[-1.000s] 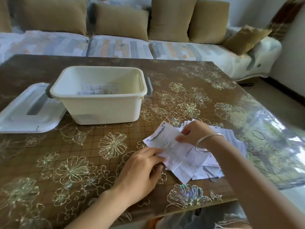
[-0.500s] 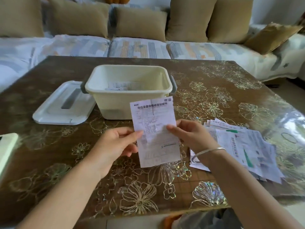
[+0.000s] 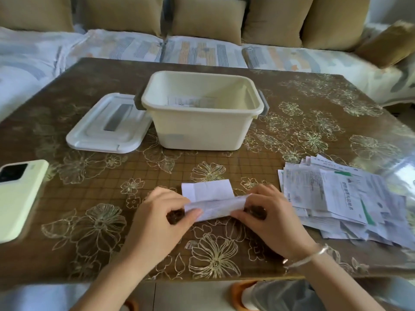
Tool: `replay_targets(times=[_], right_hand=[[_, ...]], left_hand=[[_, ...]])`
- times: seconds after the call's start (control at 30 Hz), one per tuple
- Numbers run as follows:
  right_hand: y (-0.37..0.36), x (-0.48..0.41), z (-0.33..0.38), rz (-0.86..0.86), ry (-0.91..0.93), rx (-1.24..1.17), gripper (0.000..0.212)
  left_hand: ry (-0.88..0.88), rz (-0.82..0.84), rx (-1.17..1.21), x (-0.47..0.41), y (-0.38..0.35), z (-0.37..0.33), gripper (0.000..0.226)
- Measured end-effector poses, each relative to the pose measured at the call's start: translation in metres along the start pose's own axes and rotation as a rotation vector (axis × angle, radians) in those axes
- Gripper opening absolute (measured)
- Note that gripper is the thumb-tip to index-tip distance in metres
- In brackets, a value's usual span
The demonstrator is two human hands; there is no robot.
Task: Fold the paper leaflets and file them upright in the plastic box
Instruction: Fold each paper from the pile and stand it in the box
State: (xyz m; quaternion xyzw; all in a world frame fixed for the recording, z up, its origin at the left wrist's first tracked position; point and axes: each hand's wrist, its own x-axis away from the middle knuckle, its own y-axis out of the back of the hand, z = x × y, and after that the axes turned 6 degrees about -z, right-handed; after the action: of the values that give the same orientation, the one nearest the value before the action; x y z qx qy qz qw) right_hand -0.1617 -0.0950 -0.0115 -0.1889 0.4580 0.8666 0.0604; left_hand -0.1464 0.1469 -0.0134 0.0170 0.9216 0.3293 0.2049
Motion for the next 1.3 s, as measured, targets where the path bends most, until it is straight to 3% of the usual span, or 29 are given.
replay_targets(times=[0.23, 0.43, 0.63, 0.83, 0.97, 1.13, 1.3], right_hand=[[-0.007, 0.003, 0.009, -0.042, -0.073, 0.054, 0.042], [-0.017, 0.006, 0.013, -0.121, -0.073, 0.13, 0.03], [-0.015, 0.004, 0.013, -0.104, -0.099, 0.1, 0.027], [-0.014, 0.005, 0.014, -0.104, -0.135, 0.08, 0.044], [-0.005, -0.001, 0.015, -0.037, 0.059, 0.114, 0.038], [0.005, -0.01, 0.003, 0.153, 0.301, 0.095, 0.03], [0.005, -0.014, 0.001, 0.093, 0.478, 0.164, 0.016]], left_hand=[[0.021, -0.146, -0.237, 0.004, -0.012, 0.006, 0.037], [0.021, -0.135, -0.346, 0.004, -0.012, -0.002, 0.028], [0.019, -0.122, -0.37, 0.009, -0.014, -0.011, 0.081], [-0.275, -0.007, -0.401, 0.005, -0.018, -0.013, 0.048], [-0.33, 0.077, -0.398, 0.002, -0.02, -0.008, 0.035], [-0.313, 0.1, -0.349, -0.001, -0.016, -0.005, 0.036], [-0.308, 0.084, -0.296, -0.003, -0.016, -0.001, 0.029]])
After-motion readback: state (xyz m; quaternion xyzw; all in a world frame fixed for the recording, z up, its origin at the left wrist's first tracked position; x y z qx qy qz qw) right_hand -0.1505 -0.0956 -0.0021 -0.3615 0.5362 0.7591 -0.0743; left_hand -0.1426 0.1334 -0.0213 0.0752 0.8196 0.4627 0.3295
